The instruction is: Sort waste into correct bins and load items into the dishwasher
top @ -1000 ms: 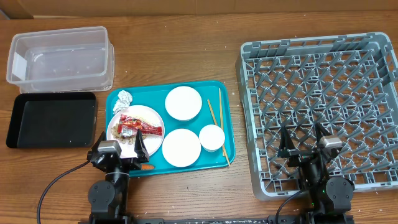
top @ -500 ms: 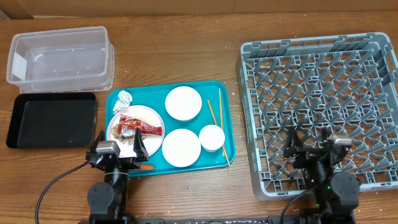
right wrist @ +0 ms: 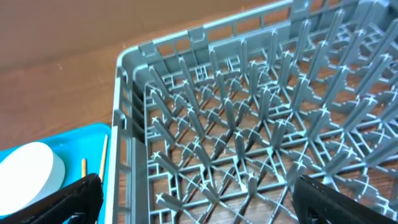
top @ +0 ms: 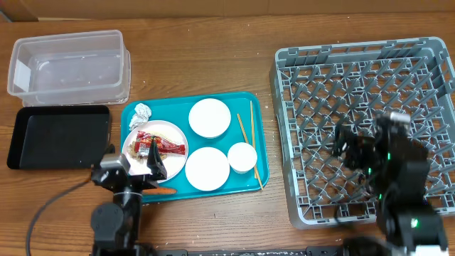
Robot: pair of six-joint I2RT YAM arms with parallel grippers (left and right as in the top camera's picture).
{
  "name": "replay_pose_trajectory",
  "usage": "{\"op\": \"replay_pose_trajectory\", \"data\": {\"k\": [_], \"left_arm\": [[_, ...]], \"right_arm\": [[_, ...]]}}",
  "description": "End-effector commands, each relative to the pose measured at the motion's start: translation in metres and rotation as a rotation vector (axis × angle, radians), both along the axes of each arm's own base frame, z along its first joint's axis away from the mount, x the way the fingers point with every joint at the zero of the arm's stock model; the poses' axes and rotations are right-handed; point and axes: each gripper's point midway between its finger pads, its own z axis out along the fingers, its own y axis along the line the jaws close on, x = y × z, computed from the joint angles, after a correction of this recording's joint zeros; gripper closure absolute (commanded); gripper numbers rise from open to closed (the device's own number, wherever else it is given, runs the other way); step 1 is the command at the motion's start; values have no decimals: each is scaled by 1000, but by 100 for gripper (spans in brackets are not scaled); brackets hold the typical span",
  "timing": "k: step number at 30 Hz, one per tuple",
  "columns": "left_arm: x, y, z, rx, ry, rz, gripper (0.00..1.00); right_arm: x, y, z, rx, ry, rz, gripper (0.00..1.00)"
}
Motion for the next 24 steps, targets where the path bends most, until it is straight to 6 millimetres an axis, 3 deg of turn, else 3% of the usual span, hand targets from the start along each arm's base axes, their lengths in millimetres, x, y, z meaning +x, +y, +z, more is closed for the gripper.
{"op": "replay_pose_trajectory", "data": {"k": [1,7,13,16,19,24], "left_arm": [[8,-5,24,-16,59,-23,0],[27,-18,26,-34,366,-94,0],[31,-22,31,-52,665,-110,0],[35,-19,29,-46,749,-91,0],[41,-18,13,-44,809,-82,0],[70,-18,-2,-45,815,-80,0]], "right_arm": [[14,-2,14,-4,32,-10,0],[24,-2,-2,-7,113,-10,0],[24,-2,-3,-7,117,-10,0],[24,-2,-4,-7,123,-10,0],[22,-2,-6,-7,134,-10,0],[19,-2,-10,-7,154,-10,0]]}}
